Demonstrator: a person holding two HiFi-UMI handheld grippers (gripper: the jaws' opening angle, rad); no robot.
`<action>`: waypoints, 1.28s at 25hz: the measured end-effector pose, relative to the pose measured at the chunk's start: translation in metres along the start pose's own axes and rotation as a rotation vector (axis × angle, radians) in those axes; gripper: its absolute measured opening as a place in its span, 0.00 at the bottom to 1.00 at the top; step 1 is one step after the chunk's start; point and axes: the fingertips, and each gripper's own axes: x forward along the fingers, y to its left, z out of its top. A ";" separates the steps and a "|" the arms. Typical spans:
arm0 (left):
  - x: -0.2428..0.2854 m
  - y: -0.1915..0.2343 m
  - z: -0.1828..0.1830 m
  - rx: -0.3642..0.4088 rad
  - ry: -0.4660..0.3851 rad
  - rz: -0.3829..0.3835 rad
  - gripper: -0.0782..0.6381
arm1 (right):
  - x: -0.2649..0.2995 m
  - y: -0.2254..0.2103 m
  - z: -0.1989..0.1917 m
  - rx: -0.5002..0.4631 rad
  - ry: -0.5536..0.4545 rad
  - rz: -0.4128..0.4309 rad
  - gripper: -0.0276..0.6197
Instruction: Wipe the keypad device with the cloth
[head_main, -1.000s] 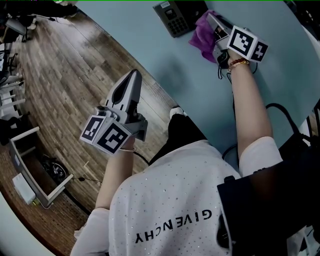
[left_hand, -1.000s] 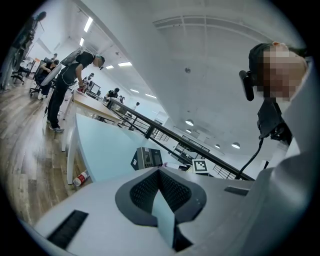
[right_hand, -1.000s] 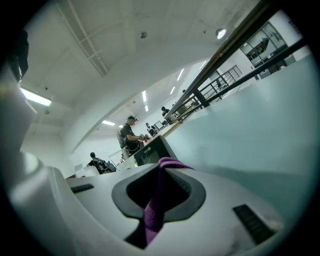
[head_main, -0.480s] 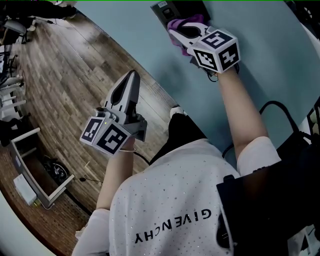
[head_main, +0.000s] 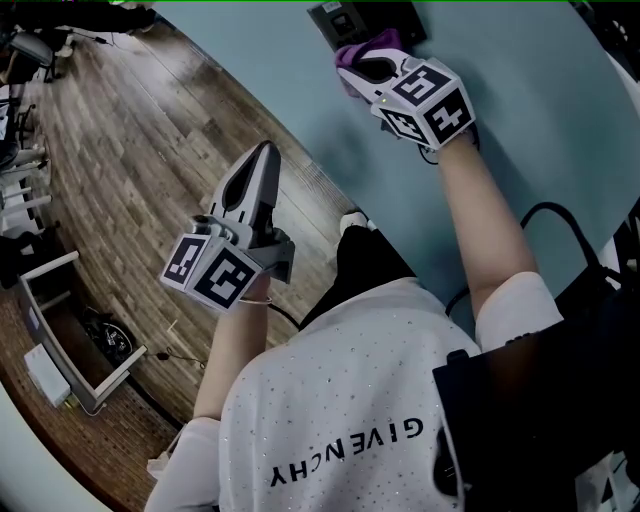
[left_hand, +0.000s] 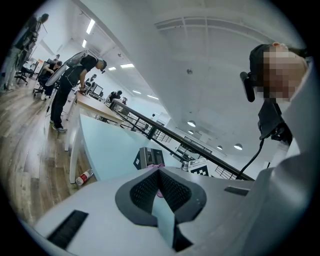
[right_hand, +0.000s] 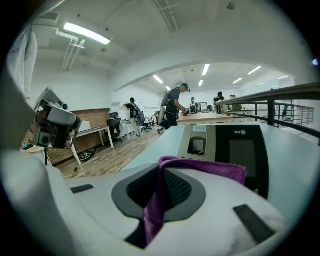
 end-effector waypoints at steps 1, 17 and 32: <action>-0.001 0.001 0.000 0.000 0.000 0.001 0.11 | -0.001 -0.002 -0.001 0.006 -0.001 -0.004 0.08; 0.000 0.001 0.002 0.002 0.004 -0.004 0.11 | -0.051 -0.087 -0.012 0.288 -0.117 -0.249 0.08; 0.016 0.030 0.067 0.051 -0.037 -0.102 0.11 | -0.068 -0.139 -0.028 0.587 -0.126 -0.514 0.08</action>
